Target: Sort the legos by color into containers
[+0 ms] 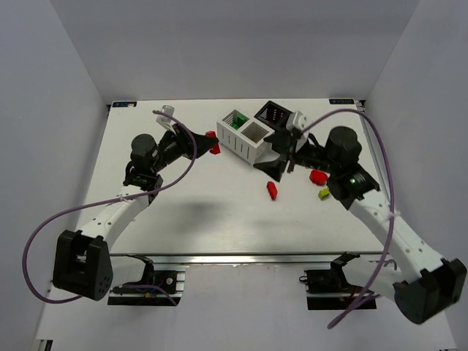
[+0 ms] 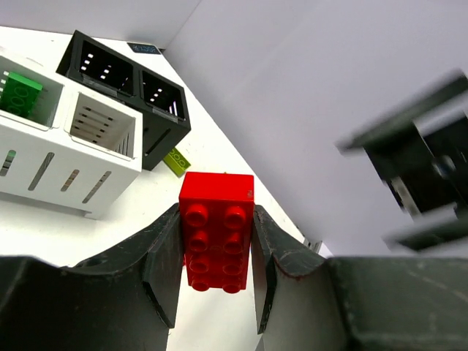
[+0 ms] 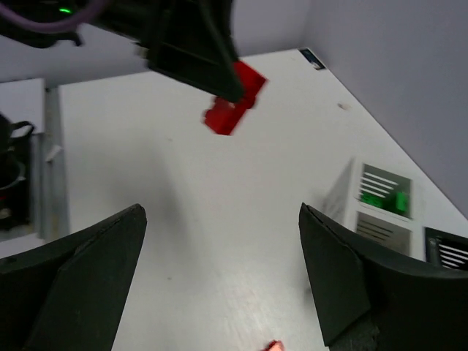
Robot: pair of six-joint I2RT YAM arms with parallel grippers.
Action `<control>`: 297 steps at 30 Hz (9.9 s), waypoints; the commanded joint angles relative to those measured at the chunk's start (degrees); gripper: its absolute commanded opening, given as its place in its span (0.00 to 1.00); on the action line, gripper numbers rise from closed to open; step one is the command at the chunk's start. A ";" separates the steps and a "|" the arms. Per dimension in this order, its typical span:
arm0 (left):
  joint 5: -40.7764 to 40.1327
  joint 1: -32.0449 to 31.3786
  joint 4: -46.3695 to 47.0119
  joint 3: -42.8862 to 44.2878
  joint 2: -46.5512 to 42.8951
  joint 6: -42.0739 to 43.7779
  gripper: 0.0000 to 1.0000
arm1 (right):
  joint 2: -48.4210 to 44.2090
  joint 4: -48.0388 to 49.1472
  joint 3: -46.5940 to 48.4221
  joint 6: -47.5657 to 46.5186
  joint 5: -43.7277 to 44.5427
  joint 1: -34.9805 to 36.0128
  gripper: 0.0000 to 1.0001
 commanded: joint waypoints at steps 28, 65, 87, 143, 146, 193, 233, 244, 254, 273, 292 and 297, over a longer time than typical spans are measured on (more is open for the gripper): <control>-16.22 -8.37 -9.15 7.90 7.95 5.66 0.12 | -11.09 10.63 -11.40 -0.31 35.03 5.76 0.89; -39.70 -19.19 -6.62 69.88 65.88 27.82 0.26 | -26.83 16.69 -16.94 -3.57 37.14 0.82 0.00; -39.18 -20.07 -15.06 79.47 65.72 27.64 0.82 | -21.83 16.95 -17.91 -5.50 35.82 0.12 0.00; -33.11 -17.96 -25.70 10.21 -3.37 31.16 0.92 | 33.37 -28.93 6.44 -30.99 35.39 -18.69 0.76; -33.20 -17.96 -25.52 10.12 -3.28 31.24 0.92 | 34.95 -28.66 6.35 -31.43 36.09 -18.69 0.75; -33.03 -17.96 -25.78 10.12 -3.02 32.74 0.92 | 43.02 -0.55 39.65 -2.52 12.71 -15.71 0.00; -29.77 -17.96 -25.87 10.56 -0.91 31.24 0.90 | 59.83 -4.67 50.12 3.02 13.85 -15.53 0.61; -22.04 -19.27 -25.95 12.75 6.45 26.24 0.17 | 26.29 -10.04 21.50 -11.13 5.78 -15.44 0.40; -34.42 -30.70 -37.45 18.11 21.13 22.81 0.63 | 0.43 -16.34 -3.13 -2.43 -4.77 -15.62 0.54; -42.60 -32.55 -50.38 37.61 41.01 6.91 0.87 | -9.60 -2.48 -10.88 3.90 32.57 -16.23 0.59; -41.91 -33.43 -62.96 58.10 55.60 1.10 0.82 | -13.12 0.43 -12.72 3.02 33.01 -16.50 0.59; -39.01 -33.87 -62.79 59.33 57.45 0.57 0.73 | -13.39 0.60 -12.81 2.85 33.10 -16.41 0.59</control>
